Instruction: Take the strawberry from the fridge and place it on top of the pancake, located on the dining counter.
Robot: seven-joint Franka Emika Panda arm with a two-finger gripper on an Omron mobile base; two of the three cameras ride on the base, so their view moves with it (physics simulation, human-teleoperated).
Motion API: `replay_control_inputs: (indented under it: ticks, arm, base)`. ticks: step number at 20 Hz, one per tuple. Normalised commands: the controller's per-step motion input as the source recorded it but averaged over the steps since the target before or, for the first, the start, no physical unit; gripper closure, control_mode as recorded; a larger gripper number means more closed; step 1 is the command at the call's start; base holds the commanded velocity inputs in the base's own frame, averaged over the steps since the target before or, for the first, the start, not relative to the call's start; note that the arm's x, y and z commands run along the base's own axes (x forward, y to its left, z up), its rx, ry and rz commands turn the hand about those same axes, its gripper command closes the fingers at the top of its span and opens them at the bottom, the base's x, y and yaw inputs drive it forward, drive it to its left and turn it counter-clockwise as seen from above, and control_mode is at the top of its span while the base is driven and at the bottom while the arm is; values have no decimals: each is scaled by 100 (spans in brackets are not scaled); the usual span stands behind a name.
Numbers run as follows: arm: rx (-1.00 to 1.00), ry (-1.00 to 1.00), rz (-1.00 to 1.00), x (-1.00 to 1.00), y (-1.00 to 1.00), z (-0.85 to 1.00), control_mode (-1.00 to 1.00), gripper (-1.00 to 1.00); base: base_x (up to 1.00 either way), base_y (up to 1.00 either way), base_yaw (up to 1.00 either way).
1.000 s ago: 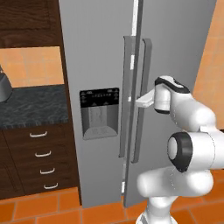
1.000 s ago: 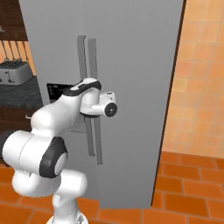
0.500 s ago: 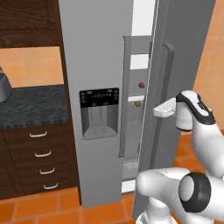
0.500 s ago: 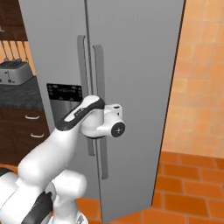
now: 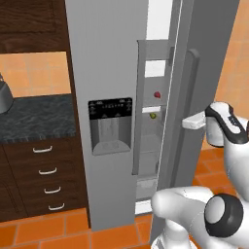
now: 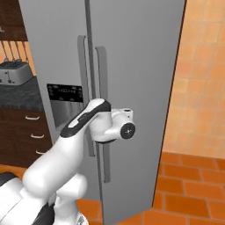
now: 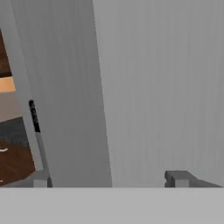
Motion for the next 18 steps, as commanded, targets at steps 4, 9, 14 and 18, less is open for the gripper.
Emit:
replay_control_inputs:
  ticks: [4,9,14,18]
  arm:
    - [0,-1,0,-36,-40,3,-100,-100]
    - [-11,-6,0,-99,49,56,-100,-100]
    - [-20,-5,0,-81,86,75,-100,-100]
    - [-32,0,0,-22,100,40,-100,-100]
  base:
    - [0,0,0]
    - [0,0,0]
    - [0,0,0]
    - [0,0,0]
